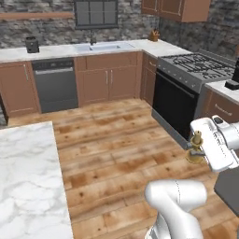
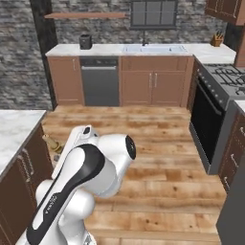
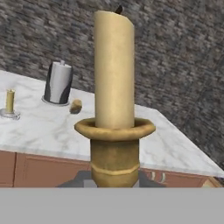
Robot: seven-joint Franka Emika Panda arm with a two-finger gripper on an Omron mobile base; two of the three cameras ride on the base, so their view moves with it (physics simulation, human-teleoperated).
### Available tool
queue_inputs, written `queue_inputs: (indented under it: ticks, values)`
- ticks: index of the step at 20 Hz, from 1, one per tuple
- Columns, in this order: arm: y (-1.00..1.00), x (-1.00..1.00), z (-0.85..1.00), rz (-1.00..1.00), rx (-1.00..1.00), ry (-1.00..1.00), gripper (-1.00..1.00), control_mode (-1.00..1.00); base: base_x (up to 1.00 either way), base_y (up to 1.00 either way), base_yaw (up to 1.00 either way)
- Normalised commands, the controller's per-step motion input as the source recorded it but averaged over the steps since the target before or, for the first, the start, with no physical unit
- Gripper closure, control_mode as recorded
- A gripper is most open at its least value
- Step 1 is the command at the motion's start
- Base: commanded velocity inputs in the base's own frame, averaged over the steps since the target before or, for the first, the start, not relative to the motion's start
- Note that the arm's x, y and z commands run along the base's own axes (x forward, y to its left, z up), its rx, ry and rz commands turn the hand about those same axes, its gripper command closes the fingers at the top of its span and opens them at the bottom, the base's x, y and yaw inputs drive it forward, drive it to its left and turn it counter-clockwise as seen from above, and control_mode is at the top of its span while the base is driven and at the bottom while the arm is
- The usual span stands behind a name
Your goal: Pick the candle and candle from the dining table and place them in the open cabinet. Close the cabinet after placing the objects.
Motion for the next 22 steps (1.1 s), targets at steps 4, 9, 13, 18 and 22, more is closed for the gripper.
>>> queue_inputs:
  ticks: [4,9,13,18,22]
  values:
    - [0.0,0.0,0.0,0.0,0.0,0.0,1.0,1.0,0.42,0.02,-0.17]
    - [0.0,0.0,0.0,0.0,0.0,0.0,1.0,1.0,0.53,0.0,-0.13]
    - [0.0,0.0,0.0,0.0,0.0,0.0,1.0,1.0,0.54,0.0,-0.11]
    - [0.0,0.0,0.0,0.0,0.0,0.0,1.0,1.0,0.52,0.0,-0.13]
    - [0.0,0.0,0.0,0.0,0.0,0.0,1.0,1.0,0.46,-0.02,-0.21]
